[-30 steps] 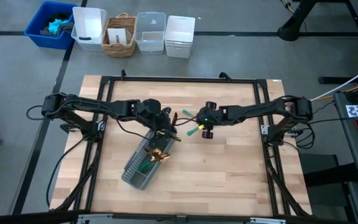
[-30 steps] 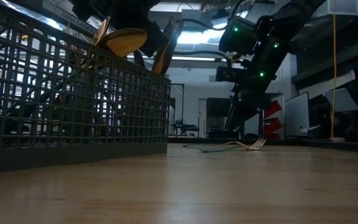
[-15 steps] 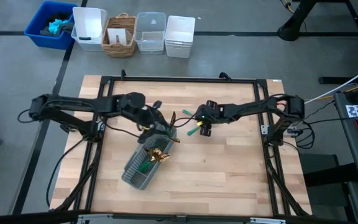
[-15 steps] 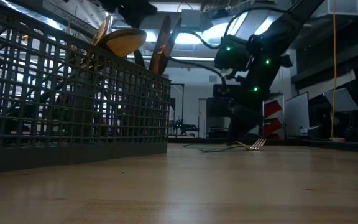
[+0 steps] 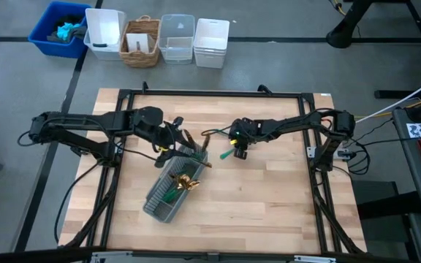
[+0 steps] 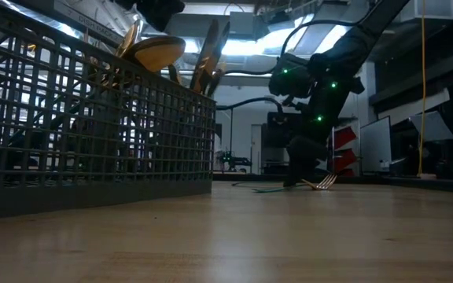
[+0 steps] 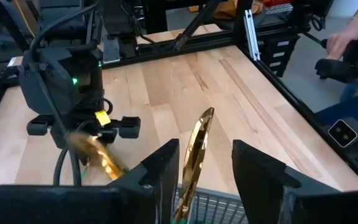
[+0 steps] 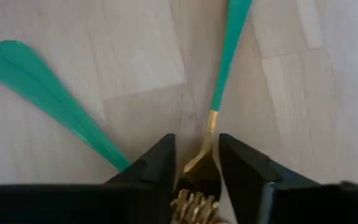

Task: Sort silverware
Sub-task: Put the green fork into the silverware basket

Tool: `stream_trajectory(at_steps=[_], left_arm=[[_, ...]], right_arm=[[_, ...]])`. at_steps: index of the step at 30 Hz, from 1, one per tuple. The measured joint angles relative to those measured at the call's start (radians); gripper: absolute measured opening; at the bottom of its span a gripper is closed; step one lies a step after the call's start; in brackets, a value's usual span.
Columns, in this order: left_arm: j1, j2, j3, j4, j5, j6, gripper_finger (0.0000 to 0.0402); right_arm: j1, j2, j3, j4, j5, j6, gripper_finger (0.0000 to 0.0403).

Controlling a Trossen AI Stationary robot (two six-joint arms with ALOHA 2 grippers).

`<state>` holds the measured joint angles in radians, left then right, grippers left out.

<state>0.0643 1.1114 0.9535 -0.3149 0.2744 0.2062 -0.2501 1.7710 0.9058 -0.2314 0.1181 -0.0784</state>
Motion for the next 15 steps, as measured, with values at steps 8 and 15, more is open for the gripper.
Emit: stream_trajectory(at_steps=[8,15], left_arm=[[0.000,0.000,0.000,0.001,0.000,-0.001,0.0139],[0.000,0.000,0.000,0.002,0.000,0.001,0.0139]], right_arm=[[-0.002,0.003,-0.001,0.005,-0.025,-0.005,0.0023],[0.000,0.003,-0.001,0.003,-0.028,-0.006,0.0015]])
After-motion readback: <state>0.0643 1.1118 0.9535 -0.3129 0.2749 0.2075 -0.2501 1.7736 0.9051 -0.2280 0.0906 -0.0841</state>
